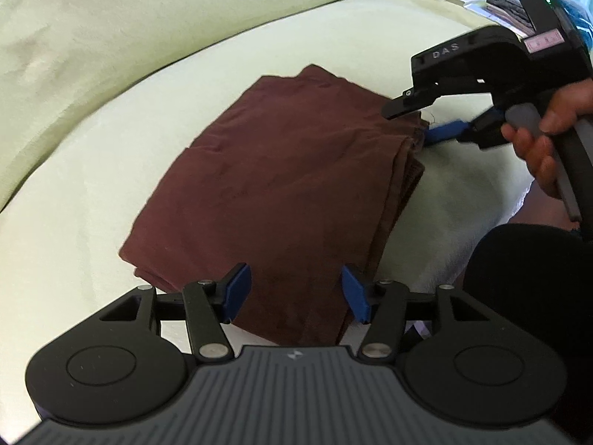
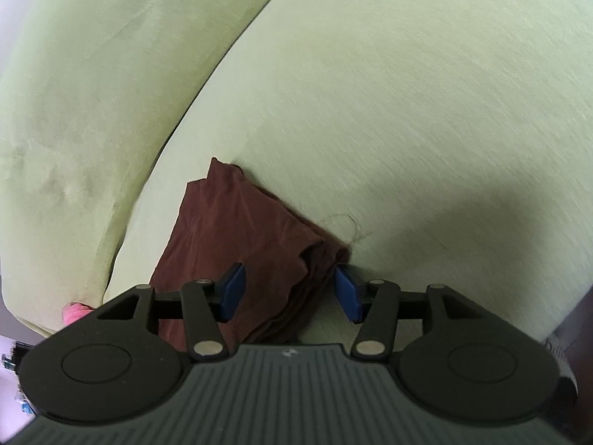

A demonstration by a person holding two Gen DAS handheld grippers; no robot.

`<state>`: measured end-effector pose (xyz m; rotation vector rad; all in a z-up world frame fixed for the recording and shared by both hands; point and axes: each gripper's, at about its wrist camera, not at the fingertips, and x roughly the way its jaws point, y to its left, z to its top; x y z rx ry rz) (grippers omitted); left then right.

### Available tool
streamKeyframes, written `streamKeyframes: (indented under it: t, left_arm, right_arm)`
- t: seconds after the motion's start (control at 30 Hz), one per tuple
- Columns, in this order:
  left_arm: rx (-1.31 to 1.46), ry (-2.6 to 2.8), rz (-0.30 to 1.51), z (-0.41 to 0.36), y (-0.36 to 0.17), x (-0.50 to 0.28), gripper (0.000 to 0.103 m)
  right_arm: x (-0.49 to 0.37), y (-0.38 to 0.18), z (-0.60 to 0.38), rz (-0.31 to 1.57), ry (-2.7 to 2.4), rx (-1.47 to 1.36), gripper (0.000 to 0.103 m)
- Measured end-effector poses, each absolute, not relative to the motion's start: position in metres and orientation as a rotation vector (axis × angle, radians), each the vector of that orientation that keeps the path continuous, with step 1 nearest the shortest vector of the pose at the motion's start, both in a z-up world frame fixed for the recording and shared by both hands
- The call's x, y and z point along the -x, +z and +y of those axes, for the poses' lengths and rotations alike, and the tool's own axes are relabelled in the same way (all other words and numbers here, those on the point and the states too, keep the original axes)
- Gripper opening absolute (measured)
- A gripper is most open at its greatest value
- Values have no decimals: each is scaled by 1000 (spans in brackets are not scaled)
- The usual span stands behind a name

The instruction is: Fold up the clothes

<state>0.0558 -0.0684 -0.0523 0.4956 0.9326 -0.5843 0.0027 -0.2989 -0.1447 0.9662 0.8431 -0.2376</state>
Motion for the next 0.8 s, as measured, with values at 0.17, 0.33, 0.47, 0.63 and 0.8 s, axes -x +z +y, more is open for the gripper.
streamKeyframes:
  t: [0.17, 0.33, 0.47, 0.63, 0.8]
  left_arm:
    - [-472, -602, 954, -69, -61, -56, 62]
    - [-498, -621, 968, -74, -69, -53, 63]
    - [-531, -623, 972, -75, -68, -51, 63]
    - [-515, -620, 934, -51, -36, -49, 64]
    - [-490, -543, 889, -7, -2, -78, 65]
  right_arm:
    - [2, -127, -295, 786, -196, -820, 4]
    - [4, -121, -291, 775, -217, -713, 3]
    - [-1, -134, -293, 848, -232, -734, 7]
    - [15, -112, -301, 827, -301, -823, 50]
    - [40, -103, -280, 842, -128, -995, 50]
